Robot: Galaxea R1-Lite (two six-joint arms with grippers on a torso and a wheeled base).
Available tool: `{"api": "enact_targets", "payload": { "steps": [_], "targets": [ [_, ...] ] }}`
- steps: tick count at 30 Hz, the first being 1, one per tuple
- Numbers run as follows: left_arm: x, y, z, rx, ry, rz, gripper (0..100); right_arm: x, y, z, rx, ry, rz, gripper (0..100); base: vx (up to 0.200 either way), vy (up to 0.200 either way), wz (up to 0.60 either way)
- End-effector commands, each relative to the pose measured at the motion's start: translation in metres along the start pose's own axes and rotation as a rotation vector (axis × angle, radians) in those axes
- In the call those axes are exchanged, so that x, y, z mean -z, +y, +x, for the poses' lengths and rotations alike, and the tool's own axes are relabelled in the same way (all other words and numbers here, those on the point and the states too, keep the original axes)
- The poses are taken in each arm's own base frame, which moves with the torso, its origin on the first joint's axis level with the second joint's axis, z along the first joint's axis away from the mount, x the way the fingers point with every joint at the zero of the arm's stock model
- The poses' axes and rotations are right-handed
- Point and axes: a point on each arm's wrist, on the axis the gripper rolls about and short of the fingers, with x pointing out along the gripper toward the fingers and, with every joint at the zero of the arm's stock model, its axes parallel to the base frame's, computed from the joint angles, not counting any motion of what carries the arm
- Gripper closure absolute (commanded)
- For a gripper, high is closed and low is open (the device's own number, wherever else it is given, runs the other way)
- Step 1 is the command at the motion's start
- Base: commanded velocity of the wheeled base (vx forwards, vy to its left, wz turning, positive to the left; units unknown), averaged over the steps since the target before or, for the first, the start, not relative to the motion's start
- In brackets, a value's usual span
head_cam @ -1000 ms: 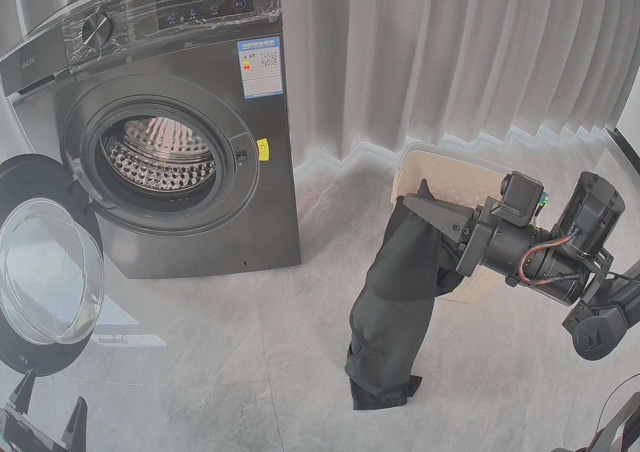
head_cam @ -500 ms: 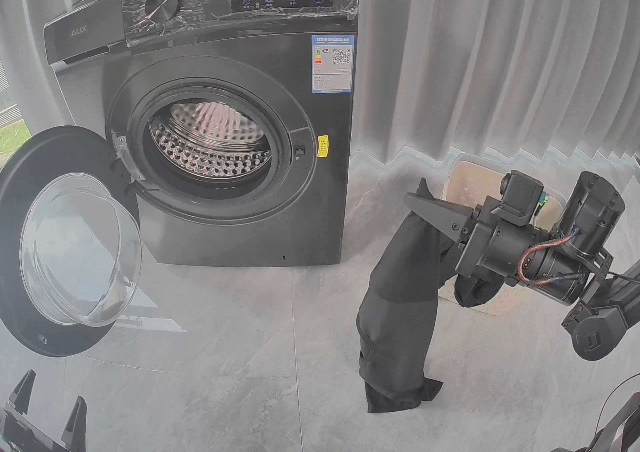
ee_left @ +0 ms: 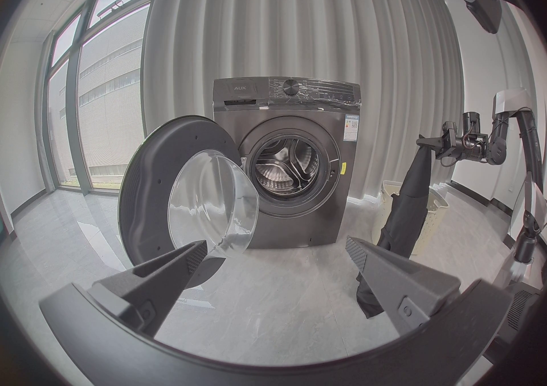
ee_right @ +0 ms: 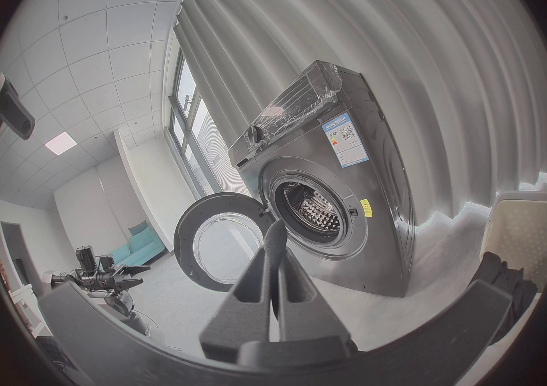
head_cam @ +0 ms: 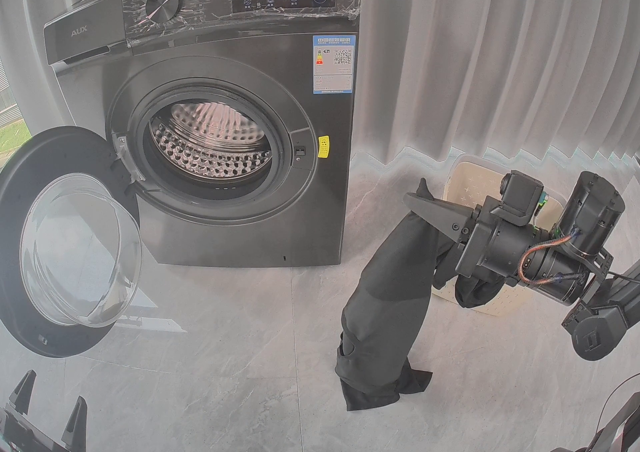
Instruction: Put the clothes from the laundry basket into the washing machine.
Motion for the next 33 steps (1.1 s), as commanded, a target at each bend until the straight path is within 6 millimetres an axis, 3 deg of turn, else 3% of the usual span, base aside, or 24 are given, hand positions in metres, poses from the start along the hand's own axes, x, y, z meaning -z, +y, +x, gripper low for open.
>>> {"api": "enact_targets", "payload": {
  "steps": [1, 24, 33],
  "targets": [
    [0.005, 0.000, 0.000, 0.000, 0.004, 0.000, 0, 0.000, 0.000, 0.000, -0.003, 0.001, 0.000, 100, 0.000, 0.000, 0.00],
    [0.005, 0.000, 0.000, 0.005, 0.003, -0.002, 0, 0.023, 0.041, 0.009, -0.152, 0.024, 0.008, 100, 0.000, 0.000, 0.00],
    [0.005, 0.000, 0.000, 0.017, 0.000, 0.018, 0, 0.028, 0.032, 0.012, -0.100, 0.024, 0.009, 100, 0.000, 0.000, 0.00]
  ]
}}
